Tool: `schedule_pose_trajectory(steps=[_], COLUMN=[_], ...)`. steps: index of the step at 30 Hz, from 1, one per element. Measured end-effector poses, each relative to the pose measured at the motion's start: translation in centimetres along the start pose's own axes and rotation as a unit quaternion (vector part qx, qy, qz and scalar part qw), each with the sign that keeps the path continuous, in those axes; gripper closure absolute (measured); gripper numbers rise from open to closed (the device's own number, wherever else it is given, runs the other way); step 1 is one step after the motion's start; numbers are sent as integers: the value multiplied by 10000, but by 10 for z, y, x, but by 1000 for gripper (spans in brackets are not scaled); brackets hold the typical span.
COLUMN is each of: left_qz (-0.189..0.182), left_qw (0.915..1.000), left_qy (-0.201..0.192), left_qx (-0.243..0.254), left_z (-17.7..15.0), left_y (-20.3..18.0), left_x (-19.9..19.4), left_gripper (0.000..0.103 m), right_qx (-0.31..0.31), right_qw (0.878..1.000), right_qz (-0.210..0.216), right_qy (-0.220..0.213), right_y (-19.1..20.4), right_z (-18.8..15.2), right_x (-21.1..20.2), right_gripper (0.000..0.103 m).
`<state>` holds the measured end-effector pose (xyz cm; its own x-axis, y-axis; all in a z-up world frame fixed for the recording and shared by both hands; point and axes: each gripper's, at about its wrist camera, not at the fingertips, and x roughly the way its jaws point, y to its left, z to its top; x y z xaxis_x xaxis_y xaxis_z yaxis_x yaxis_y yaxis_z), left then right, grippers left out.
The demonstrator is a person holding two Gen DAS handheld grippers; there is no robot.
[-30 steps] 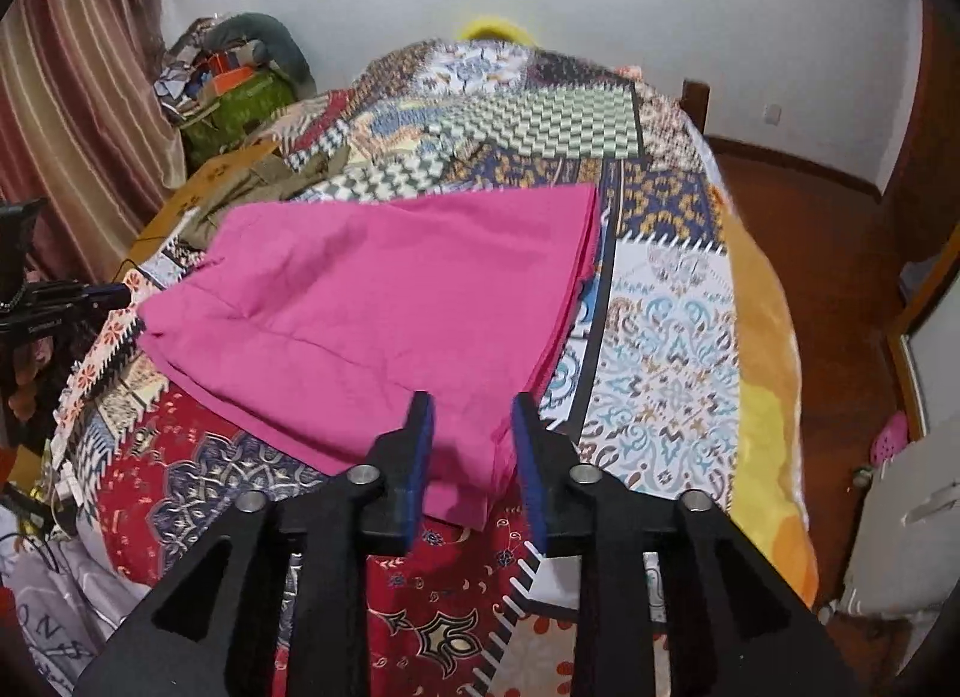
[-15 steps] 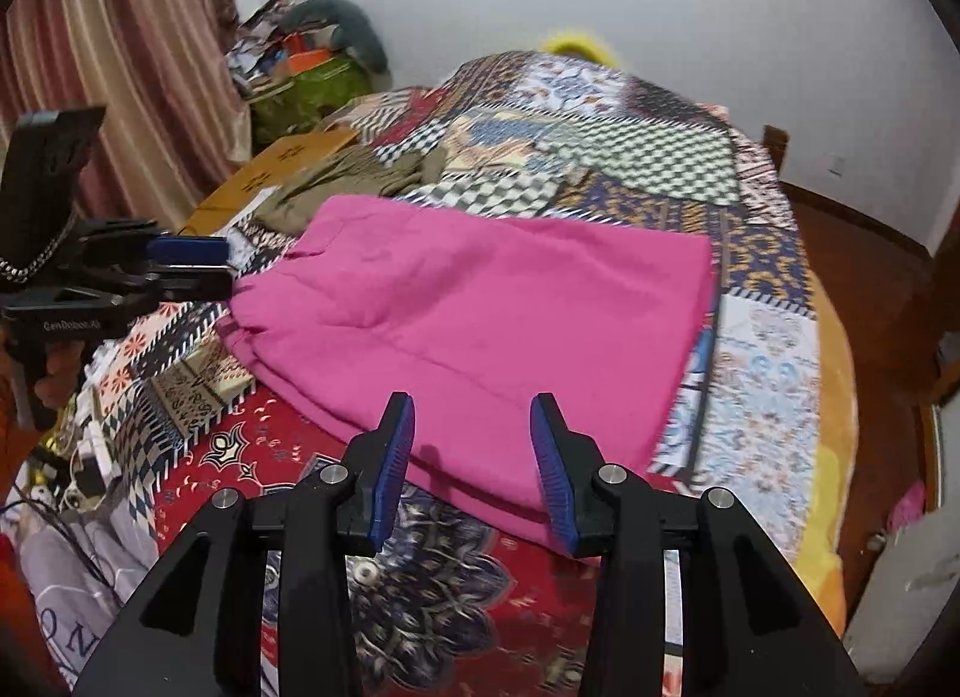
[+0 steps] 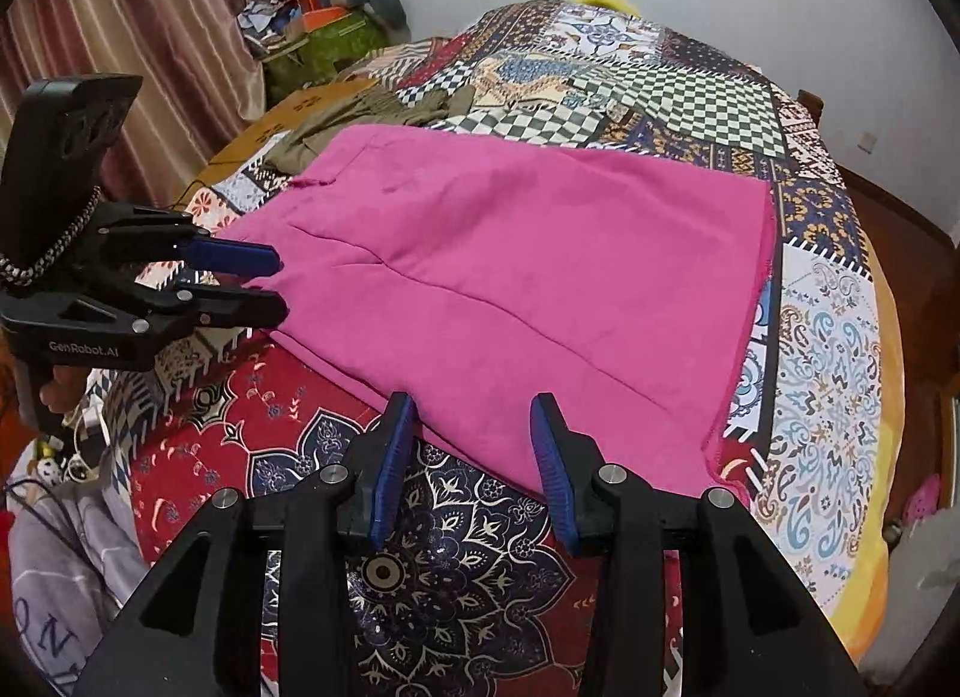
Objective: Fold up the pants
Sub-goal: 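Withdraw both open tools from the folded trousers, then move both open grippers to the folded edge of the pink trousers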
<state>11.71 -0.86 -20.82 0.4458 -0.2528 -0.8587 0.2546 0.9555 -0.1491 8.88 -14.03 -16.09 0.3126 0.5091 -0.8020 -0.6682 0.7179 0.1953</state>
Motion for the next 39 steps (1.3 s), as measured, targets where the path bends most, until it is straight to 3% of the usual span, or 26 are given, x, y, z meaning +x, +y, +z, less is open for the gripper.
schedule_pose_trajectory(steps=[12,16,20,23,27,29,33,39], left_qz=[-8,140,302,503,733,763,561,318], left_qw=[10000,9992,9963,9943,9936,9938,9946,9939], left_qy=[-1,-360,-644,-519,-32,-125,-144,-108], left_qx=[27,-100,-475,-789,-857,-804,-863,-1052], left_z=[-8,0,12,15,2,-5,-12,-23], left_y=[0,10,35,56,67,66,72,81], left_x=[-7,-35,-50,-38,-3,-1,-4,-6], left_gripper=[53,53,53,53,53,53,52,46], right_qx=[247,281,309,496,682,635,827,831], right_qw=[9986,9989,9992,9984,9974,9977,9962,9961], right_qz=[419,325,243,219,240,181,248,-195], right_qy=[200,214,-84,-187,-17,150,118,206], right_y=[-12,-14,-17,-23,-28,-29,-41,-57], right_z=[-8,-2,11,17,13,4,-6,-23], right_x=[4,-5,-14,-9,8,18,13,2], right_gripper=[72,72,72,72,72,71,65,65])
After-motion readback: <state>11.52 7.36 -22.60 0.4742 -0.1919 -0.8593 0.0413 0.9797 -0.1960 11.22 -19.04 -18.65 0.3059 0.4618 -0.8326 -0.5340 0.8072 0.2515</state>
